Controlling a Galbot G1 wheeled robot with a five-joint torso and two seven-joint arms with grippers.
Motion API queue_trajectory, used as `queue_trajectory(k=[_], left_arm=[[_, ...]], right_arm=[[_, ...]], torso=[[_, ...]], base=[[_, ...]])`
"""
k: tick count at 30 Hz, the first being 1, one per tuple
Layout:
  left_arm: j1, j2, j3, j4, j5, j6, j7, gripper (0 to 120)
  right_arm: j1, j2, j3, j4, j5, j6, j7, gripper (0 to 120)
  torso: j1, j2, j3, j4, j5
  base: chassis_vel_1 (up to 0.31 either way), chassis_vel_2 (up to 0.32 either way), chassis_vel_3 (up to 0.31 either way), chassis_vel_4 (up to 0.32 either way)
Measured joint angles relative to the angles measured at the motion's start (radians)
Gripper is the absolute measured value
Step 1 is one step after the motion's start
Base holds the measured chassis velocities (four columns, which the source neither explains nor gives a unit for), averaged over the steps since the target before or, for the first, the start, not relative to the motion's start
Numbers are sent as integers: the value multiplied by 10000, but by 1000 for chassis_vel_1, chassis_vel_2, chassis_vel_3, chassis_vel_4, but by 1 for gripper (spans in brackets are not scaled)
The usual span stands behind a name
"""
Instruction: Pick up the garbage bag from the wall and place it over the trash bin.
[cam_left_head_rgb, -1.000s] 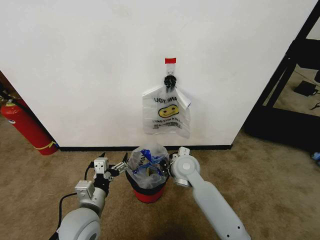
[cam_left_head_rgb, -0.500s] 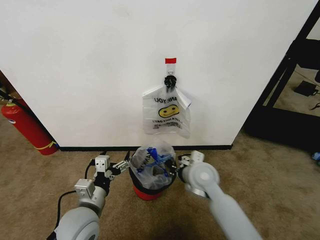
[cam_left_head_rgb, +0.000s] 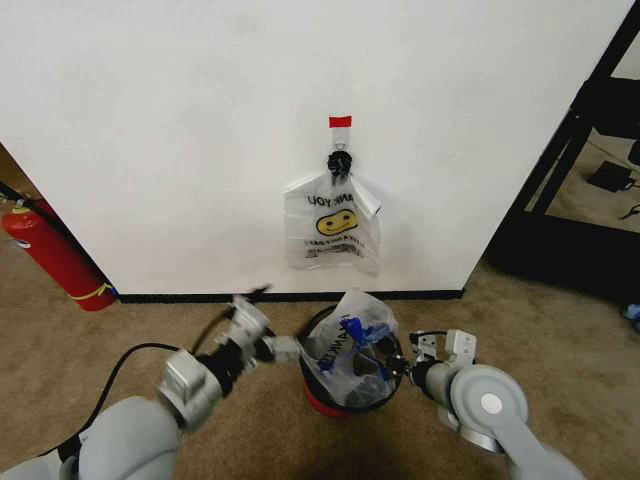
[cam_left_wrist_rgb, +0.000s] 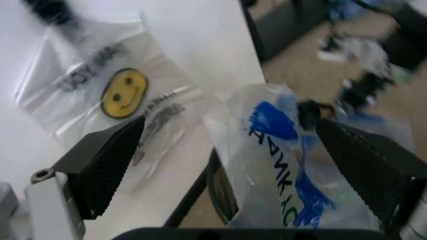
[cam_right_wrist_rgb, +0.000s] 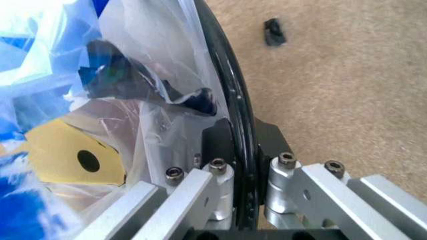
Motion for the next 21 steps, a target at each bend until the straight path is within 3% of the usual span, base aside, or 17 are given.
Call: queue_trajectory(k=[4,7,9,12,13,16,21], left_arm=[[-502,209,500,-148,-147,315,93,100],[-1709,258,1311,-249,-565,627,81,100],[-3007,160,2364,-65,-631,863,54,100],[-3622,6,3060,137,-635,966,14,100],[-4606,-341,4145,429,-727,1174,-44,100],[-5962,-780,5447,849,-780,1373,-68,100],[-6968,-918,6448,1363,-652,1424,-38,100]], right_arm=[[-35,-17,-132,-17,-178,0,-55,1],[-240,19,-52,50,-310,-1,-97,1],[-351,59,58,104,-404,-1,-117,1],[-403,62,110,140,-423,-1,-135,1],[-487,74,153,189,-441,-1,-150,1],[-554,145,226,215,-484,-1,-152,1],[-646,263,305,232,-538,0,-152,1]], torso=[[0,0,0,6,0],[0,0,0,-10,-2],[0,0,0,-9,2],[0,0,0,-3,1],[0,-1,0,-2,-6],[1,-1,1,-8,-2],[0,-2,0,-4,0]], base=[[0,0,0,0],[0,0,0,0],[0,0,0,0],[0,0,0,0],[0,0,0,0],[0,0,0,0],[0,0,0,0]])
